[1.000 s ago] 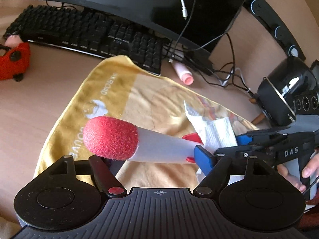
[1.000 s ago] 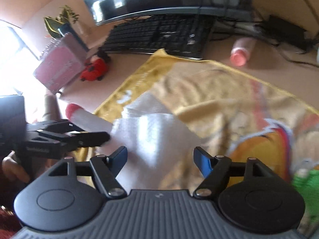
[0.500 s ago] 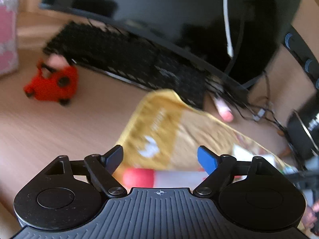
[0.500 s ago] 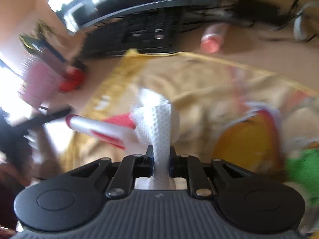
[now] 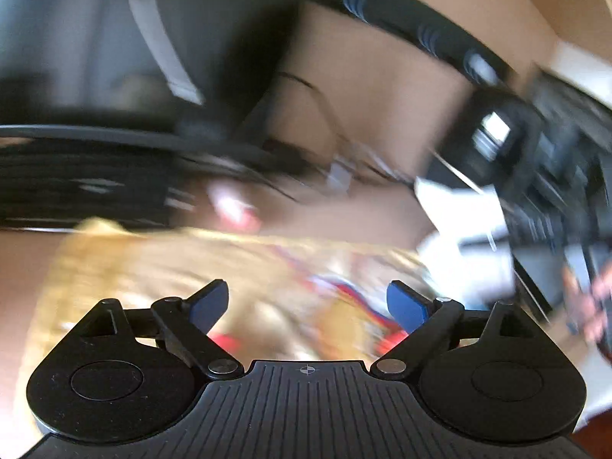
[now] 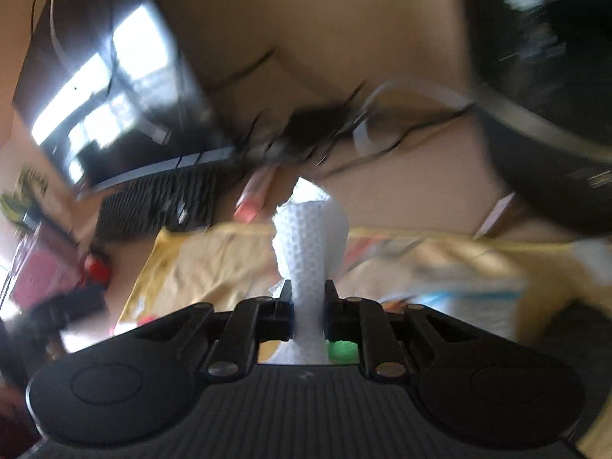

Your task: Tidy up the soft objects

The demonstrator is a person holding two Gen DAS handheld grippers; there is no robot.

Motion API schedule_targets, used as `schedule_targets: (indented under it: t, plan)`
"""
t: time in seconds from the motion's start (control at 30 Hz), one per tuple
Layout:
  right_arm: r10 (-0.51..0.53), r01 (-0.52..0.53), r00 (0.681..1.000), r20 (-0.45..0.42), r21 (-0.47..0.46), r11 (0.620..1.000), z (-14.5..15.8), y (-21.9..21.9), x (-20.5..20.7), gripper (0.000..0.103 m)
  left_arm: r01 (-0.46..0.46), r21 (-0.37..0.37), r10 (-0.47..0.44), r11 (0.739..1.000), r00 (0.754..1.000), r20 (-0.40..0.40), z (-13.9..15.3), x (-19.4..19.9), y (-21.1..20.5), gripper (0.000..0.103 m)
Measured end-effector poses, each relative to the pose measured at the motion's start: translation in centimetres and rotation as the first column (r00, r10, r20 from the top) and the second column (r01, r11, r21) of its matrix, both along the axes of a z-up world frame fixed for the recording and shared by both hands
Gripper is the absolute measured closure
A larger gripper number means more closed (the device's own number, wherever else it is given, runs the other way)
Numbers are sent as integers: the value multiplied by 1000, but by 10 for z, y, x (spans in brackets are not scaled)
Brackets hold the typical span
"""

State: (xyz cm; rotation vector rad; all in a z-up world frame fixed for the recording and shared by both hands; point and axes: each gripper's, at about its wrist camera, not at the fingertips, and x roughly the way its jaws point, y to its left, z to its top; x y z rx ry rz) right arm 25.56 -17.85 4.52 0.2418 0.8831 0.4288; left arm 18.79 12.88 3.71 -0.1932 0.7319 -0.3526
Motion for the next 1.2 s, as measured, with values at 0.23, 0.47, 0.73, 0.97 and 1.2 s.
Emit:
schedule_targets:
  t: [0.23,0.47,0.73,0.97,1.2]
  plan:
    - [-67,68,997,-26,16,998,-8,-45,-11,85,196,74,-189,978,977,-101,-34,12,-97,9]
    - [-88,94,993,-85,70,993,-25,-66,-17,85,225,95,-206,970,962,-178,-70,40,-132,8]
    - [-77,85,991,-112,69,994,-31,-68,-18,85,225,221,-192,949,968,-162,-70,28,-144,20]
    - [-8,14,994,-112,56,998,-27,-44,-14,85,262,188,-237,947,961,-146,-59,17,-132,24]
    - [80,-77,993,-81,43,996,-17,-9,-10,85,341,287,-314,895,940,-136,-49,6,-81,23]
